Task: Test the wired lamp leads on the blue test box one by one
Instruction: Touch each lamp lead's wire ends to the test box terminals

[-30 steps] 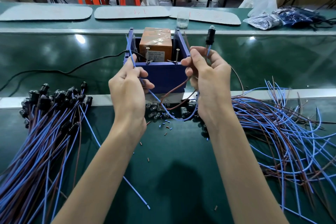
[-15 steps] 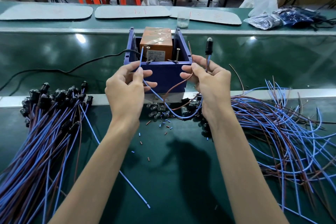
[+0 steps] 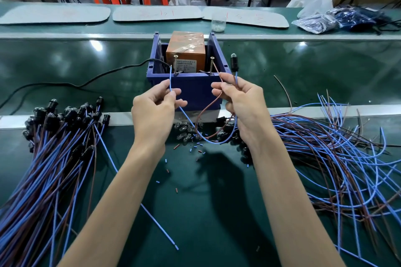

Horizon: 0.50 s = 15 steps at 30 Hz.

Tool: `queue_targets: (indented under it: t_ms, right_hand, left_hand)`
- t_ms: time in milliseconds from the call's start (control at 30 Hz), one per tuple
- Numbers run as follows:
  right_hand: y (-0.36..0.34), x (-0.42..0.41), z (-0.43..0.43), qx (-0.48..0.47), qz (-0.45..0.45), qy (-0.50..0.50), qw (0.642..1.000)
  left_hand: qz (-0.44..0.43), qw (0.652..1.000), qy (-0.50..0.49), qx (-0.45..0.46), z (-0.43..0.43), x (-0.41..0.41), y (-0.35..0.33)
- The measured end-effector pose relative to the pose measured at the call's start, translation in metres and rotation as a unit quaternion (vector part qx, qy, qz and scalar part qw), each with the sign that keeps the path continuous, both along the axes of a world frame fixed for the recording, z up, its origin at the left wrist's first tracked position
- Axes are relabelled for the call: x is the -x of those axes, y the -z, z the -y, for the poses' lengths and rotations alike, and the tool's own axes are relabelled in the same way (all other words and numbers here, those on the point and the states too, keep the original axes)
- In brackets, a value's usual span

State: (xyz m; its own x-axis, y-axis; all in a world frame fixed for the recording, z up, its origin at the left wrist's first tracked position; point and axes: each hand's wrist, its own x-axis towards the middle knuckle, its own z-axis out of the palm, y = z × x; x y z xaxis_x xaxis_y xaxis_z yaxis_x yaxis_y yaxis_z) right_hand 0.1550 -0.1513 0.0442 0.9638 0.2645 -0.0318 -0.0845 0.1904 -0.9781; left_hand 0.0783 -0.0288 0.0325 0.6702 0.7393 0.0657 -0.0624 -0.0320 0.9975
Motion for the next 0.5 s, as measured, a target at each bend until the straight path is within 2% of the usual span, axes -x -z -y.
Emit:
queue_targets:
  t_ms: [500]
  right_hand:
    - [-0.002,0.0003,0.0052,0.037,0.018,-0.028,0.999]
  left_hand:
    - [-0.003,1.0,0.024,-0.01,0.002,-0.0001,0.0017]
